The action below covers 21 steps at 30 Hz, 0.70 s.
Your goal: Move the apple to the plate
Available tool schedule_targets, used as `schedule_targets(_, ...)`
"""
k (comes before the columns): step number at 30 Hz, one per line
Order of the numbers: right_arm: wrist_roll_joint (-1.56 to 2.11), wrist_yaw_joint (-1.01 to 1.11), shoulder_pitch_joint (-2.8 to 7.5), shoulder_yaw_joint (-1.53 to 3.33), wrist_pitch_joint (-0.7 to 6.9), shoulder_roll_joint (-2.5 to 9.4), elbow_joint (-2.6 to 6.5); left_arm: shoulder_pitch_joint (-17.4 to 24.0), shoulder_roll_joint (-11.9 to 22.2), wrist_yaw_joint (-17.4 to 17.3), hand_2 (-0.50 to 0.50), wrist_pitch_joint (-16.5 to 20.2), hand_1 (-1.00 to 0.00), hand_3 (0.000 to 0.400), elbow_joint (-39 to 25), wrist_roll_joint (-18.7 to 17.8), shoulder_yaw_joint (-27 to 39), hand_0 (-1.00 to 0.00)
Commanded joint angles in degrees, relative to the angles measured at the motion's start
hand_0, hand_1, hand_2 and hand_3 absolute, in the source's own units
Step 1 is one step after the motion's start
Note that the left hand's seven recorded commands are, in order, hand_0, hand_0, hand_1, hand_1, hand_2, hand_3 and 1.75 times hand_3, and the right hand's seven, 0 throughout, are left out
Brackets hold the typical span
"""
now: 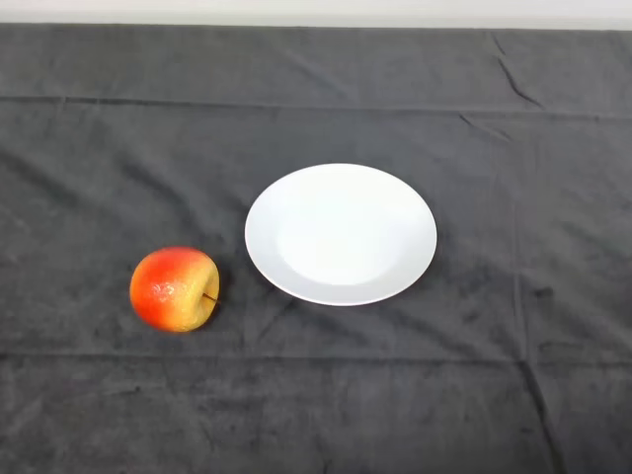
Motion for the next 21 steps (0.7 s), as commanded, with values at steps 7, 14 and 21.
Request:
schedule_targets(7, -0.28, -0.2, -0.21, -0.7, -0.13, -1.33, 0.84, -2.0, 0.5, -2.6, 0.0, -1.2, 0.0, 0.0, 3.0, 2.1, 0.1, 0.0)
schedule_targets(14, -0.28, -0.19, -0.21, -0.7, -0.13, -1.34, 0.85, -2.3, 1.0, -3.6, 0.0, -3.6, 0.0, 0.0, 3.0, 3.4, -0.7, 0.0)
schedule_targets(21, -0.28, -0.19, -0.22, -0.71, -0.13, -1.34, 0.86, -3.2, 1.5, -3.5, 0.0, -4.9, 0.0, 0.0, 2.0, 5.4, -2.0, 0.0)
